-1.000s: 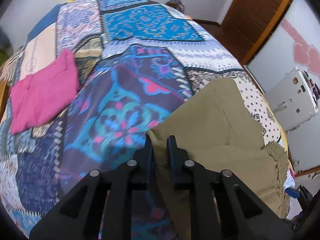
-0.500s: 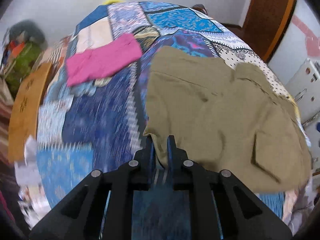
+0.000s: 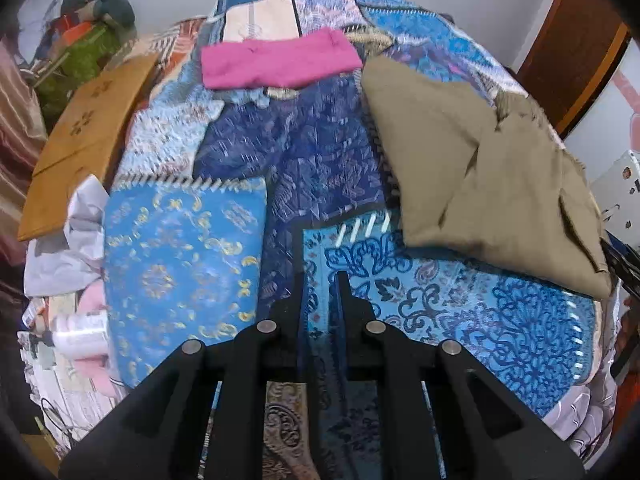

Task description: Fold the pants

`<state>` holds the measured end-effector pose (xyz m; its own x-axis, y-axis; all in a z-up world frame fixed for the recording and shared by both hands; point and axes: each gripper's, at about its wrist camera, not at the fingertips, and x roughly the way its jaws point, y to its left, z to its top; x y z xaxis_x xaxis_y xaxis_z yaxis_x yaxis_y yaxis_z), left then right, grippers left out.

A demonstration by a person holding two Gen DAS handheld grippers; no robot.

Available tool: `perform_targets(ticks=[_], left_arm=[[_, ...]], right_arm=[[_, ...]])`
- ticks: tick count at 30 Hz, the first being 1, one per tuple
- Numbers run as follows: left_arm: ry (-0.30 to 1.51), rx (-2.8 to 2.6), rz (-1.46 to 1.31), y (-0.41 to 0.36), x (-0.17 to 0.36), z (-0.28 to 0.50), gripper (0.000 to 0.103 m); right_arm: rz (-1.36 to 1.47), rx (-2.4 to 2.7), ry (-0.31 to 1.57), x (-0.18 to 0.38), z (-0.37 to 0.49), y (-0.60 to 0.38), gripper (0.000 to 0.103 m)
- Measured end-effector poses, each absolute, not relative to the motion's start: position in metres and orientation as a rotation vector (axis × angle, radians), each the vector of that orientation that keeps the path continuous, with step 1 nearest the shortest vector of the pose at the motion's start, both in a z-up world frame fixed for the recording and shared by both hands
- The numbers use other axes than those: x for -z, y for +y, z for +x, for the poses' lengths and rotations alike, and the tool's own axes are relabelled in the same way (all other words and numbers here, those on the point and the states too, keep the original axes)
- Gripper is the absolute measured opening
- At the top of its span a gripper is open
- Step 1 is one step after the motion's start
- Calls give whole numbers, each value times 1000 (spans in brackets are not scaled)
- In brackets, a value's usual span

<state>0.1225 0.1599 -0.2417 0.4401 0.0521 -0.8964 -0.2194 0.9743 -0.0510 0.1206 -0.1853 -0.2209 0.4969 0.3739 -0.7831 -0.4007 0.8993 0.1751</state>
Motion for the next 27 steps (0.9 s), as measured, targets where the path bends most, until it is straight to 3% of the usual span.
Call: perform_targets(ticks=[5, 7, 13, 20, 27], left_arm=[[1029, -107, -126, 143, 210, 130, 13], [1013, -74, -117, 132, 200, 139, 13], [967, 70, -58, 79, 179, 179, 13], [994, 225, -3, 22, 197, 224, 13], [1075, 160, -3, 32, 242, 252, 17]], right_arm=[[-147, -408, 957, 221, 139, -178, 62], [-139, -423, 974, 212, 145, -177, 52], [-60, -550, 866, 171, 138, -159, 52], [-88, -691, 895, 186, 141, -112, 51], [-66, -672, 945, 213, 147, -121, 46]])
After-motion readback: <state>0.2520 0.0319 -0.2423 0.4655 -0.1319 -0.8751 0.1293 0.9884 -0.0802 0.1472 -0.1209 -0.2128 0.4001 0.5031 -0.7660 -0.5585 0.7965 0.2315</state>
